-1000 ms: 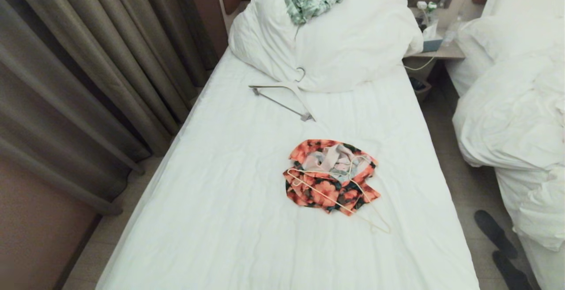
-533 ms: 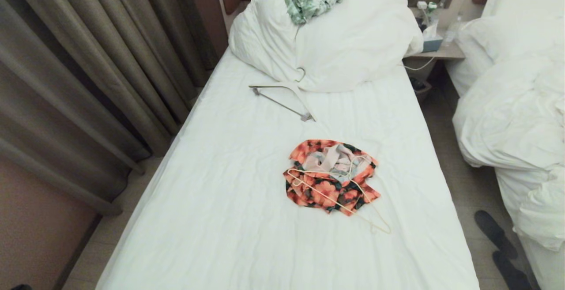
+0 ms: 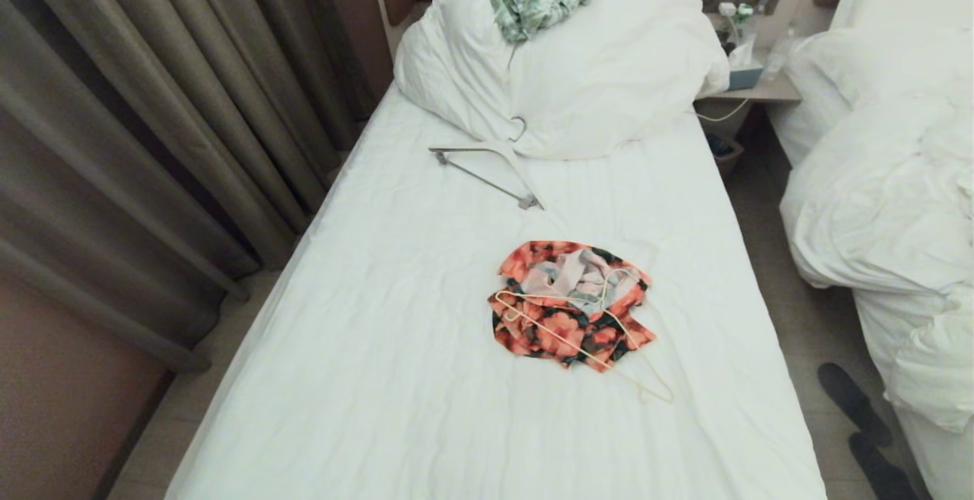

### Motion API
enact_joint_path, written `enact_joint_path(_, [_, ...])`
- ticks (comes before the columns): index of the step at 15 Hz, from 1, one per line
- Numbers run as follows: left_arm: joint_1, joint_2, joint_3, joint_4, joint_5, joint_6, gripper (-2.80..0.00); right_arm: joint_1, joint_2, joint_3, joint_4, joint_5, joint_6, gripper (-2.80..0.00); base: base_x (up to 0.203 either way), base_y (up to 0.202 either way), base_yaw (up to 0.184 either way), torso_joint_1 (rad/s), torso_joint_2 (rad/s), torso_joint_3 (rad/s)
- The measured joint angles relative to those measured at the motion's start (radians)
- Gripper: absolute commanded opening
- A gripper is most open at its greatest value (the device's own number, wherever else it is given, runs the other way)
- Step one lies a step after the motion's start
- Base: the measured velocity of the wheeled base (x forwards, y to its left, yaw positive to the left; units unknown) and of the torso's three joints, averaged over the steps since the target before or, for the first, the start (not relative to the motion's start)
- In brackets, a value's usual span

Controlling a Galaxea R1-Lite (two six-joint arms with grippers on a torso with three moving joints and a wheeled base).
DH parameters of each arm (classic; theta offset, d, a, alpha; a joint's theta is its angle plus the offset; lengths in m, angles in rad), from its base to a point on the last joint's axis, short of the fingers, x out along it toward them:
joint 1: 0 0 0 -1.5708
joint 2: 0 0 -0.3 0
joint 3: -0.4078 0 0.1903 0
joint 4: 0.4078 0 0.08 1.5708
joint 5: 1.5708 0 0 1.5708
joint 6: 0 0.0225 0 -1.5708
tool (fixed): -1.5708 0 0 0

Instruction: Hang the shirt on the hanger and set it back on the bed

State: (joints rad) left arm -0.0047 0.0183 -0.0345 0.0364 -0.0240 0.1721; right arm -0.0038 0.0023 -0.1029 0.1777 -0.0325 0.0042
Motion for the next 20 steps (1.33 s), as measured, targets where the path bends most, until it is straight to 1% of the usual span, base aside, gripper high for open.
enact_joint_path(1, [0.0, -0.007, 0.007, -0.003, -0.01, 0.003, -2.8, 0.0, -0.002, 0.025, -0.031, 0.025, -0.022, -2.8, 0.0, 0.0, 0.0, 0.0, 0.0, 0.0])
enact_joint_path(3, [0.0, -0.016, 0.022, -0.014, -0.036, 0.007, -2.8, -0.001, -0.004, 0.063, -0.105, 0.052, -0.067, -2.8, 0.0, 0.0, 0.0, 0.0, 0.0, 0.0])
enact_joint_path(6, [0.0, -0.02, 0.026, -0.013, -0.036, -0.001, -2.8, -0.001, -0.005, 0.08, -0.127, 0.047, -0.057, -2.8, 0.0, 0.0, 0.0, 0.0, 0.0, 0.0])
enact_joint_path(8, [0.0, -0.021, 0.028, -0.013, -0.028, -0.05, -2.8, -0.001, -0.005, 0.082, -0.128, 0.047, -0.058, -2.8, 0.0, 0.0, 0.0, 0.0, 0.0, 0.0])
enact_joint_path(10, [0.0, -0.021, 0.028, -0.013, -0.017, -0.073, -2.8, -0.001, -0.005, 0.083, -0.128, 0.047, -0.059, -2.8, 0.0, 0.0, 0.0, 0.0, 0.0, 0.0])
enact_joint_path(12, [0.0, -0.021, 0.029, -0.013, -0.017, -0.076, -2.8, -0.001, -0.005, 0.083, -0.129, 0.046, -0.047, -2.8, 0.0, 0.0, 0.0, 0.0, 0.0, 0.0])
enact_joint_path(20, [0.0, -0.021, 0.029, -0.014, -0.017, -0.076, -2.8, -0.001, -0.005, 0.084, -0.128, 0.046, -0.049, -2.8, 0.0, 0.0, 0.0, 0.0, 0.0, 0.0])
